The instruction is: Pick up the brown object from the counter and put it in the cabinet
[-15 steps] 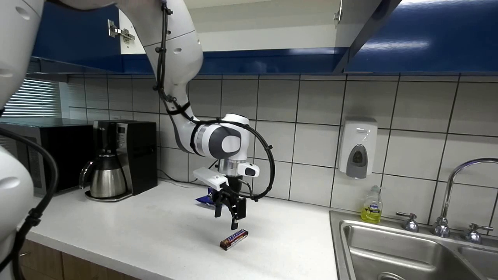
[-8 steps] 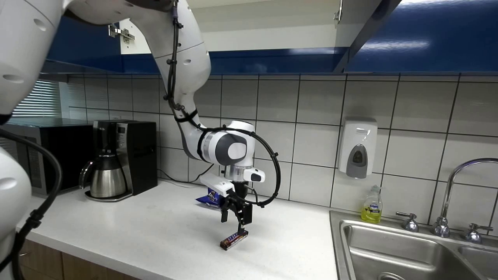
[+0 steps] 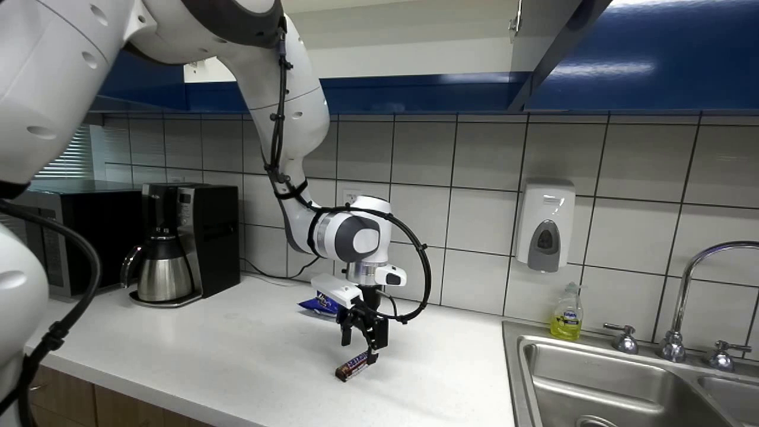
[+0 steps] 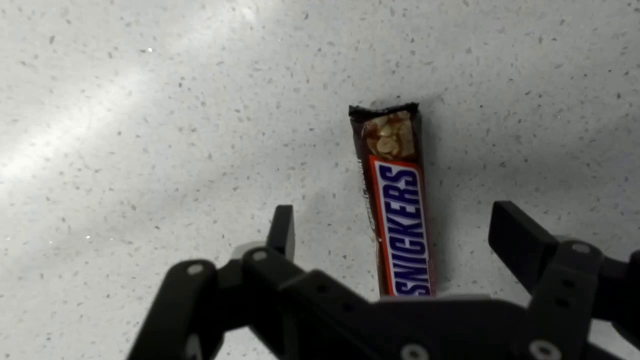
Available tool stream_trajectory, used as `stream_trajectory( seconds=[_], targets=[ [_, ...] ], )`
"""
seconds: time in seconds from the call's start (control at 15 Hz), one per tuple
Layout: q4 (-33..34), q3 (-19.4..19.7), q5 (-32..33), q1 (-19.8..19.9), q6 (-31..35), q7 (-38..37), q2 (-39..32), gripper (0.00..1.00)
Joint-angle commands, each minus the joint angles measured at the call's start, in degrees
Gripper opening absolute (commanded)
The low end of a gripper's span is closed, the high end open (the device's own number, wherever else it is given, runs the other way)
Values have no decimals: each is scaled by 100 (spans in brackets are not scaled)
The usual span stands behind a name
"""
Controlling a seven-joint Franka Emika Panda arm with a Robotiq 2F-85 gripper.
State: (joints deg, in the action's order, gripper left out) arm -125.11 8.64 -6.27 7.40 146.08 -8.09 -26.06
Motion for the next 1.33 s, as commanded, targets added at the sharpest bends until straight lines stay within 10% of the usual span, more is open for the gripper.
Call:
stream_trajectory(
  seconds=[0.0, 1.2, 1.27],
  targets=[
    [246, -64, 12, 27, 9, 55, -232, 100],
    [642, -72, 79, -109, -40, -2, -678, 100],
    [657, -76, 75, -111, -44, 1, -690, 75]
  ],
)
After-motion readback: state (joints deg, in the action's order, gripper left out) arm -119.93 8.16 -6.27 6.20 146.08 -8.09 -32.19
